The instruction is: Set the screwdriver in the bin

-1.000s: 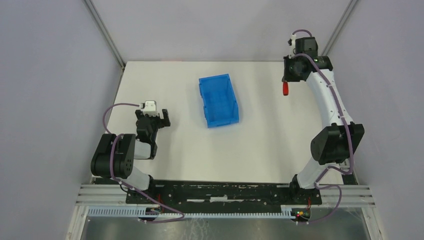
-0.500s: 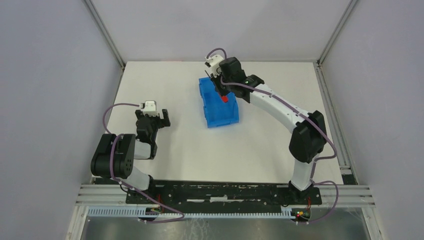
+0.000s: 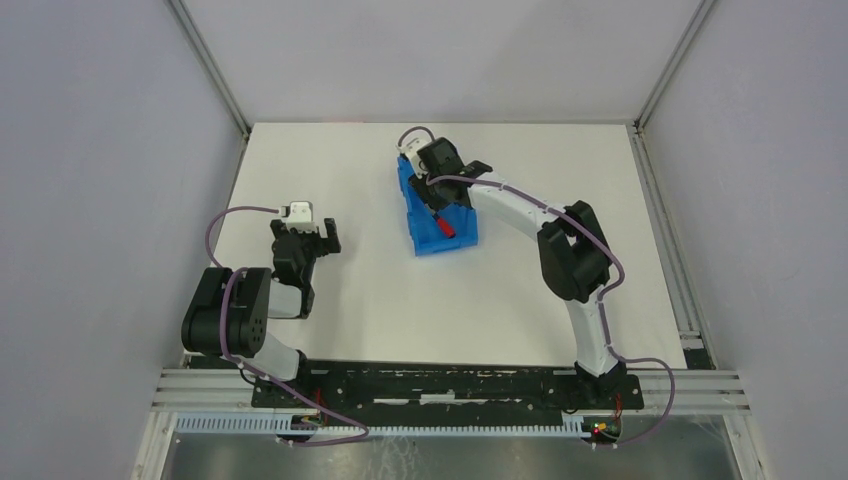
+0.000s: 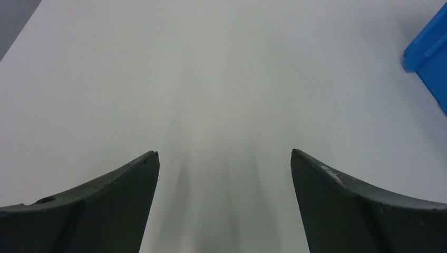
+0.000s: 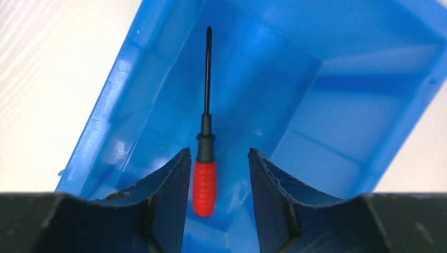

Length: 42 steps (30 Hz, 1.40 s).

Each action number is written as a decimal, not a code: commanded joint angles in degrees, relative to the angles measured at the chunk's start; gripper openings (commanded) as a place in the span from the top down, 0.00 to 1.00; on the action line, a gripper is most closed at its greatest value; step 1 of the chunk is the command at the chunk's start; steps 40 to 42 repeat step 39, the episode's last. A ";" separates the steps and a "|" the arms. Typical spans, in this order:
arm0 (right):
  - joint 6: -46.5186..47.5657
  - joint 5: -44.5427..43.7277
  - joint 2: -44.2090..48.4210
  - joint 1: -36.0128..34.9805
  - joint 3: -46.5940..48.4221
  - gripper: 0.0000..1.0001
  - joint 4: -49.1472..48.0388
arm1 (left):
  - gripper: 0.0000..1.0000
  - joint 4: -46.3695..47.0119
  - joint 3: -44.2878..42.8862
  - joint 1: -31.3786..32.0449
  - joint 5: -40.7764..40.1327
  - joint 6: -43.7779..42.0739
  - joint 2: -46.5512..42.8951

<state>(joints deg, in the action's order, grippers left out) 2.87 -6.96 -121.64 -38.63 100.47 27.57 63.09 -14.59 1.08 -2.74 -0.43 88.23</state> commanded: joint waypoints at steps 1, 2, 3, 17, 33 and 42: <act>-1.19 -2.98 2.56 -0.28 5.64 0.46 -0.24 | 0.00 2.30 -0.18 0.06 -0.17 1.83 -0.69; -1.43 -3.98 4.09 -0.21 6.36 0.45 -0.17 | 0.00 2.30 -0.18 0.06 -0.16 1.83 -0.69; -1.38 -4.78 5.40 -0.21 6.92 0.44 -0.12 | 0.00 2.30 -0.18 0.06 -0.20 1.83 -0.69; -3.29 -9.58 46.06 18.06 -31.01 0.02 -16.79 | 0.00 2.30 -0.18 0.07 -0.21 1.83 -0.69; -22.56 -27.36 64.31 24.19 -83.07 0.02 -43.46 | 0.00 2.30 -0.18 0.06 -0.19 1.83 -0.70; -18.88 -23.92 63.06 24.23 -84.39 0.02 -47.31 | 0.00 2.30 -0.18 0.06 -0.20 1.83 -0.69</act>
